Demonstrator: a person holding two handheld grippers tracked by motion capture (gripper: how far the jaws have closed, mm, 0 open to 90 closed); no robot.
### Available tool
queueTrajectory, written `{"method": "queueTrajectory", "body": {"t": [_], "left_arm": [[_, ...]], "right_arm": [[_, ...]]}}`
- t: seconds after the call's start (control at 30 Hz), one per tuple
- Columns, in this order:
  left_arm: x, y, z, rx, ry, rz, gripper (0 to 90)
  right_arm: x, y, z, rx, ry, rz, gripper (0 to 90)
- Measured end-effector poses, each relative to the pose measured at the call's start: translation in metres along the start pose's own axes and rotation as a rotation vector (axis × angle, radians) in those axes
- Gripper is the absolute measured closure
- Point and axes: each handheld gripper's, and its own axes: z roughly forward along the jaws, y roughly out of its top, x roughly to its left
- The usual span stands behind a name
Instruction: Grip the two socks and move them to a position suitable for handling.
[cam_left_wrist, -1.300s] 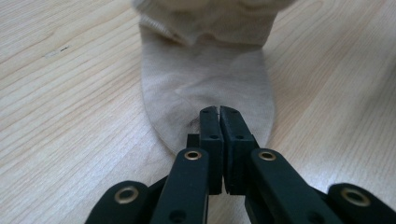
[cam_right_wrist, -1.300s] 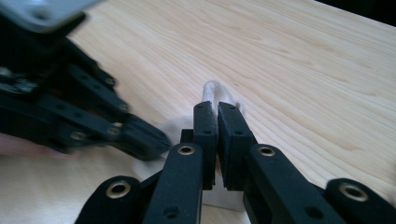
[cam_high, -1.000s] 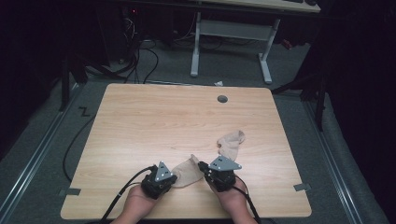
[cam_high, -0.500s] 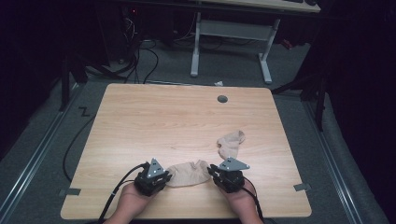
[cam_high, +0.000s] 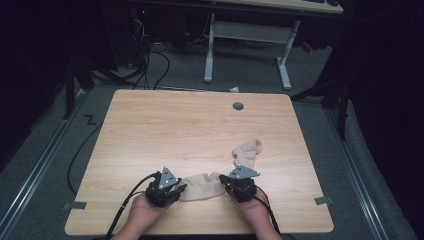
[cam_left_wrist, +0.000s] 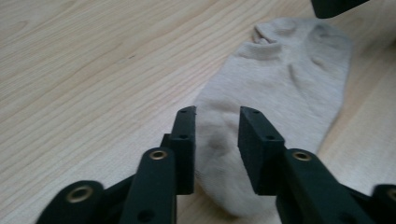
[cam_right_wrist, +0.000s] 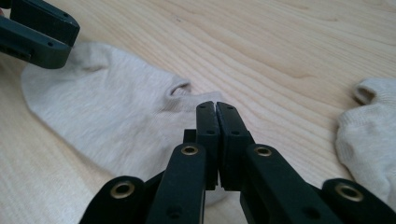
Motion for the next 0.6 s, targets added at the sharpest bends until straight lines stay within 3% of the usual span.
{"method": "queueTrajectory", "body": {"t": [0.13,0.3,0.4,0.53,0.6], "left_arm": [[-0.004,-0.002,0.001,0.031,-0.004,0.022,74.9],[-0.007,-0.008,0.002,0.065,-0.016,0.017,76.5],[-0.012,-0.011,-0.002,0.070,-0.034,0.025,76.4],[-0.026,-0.015,-0.011,0.094,-0.067,0.061,73.8],[-0.028,-0.014,-0.014,0.094,-0.071,0.053,69.4]], "right_arm": [[0.004,-0.003,0.000,0.020,0.013,-0.013,88.6],[0.007,-0.014,0.002,0.090,0.020,-0.010,88.7],[0.011,-0.019,-0.003,0.084,0.035,0.001,88.6],[0.024,-0.031,-0.018,0.082,0.054,-0.021,87.6],[0.027,-0.034,-0.023,0.077,0.065,-0.024,80.9]]}}
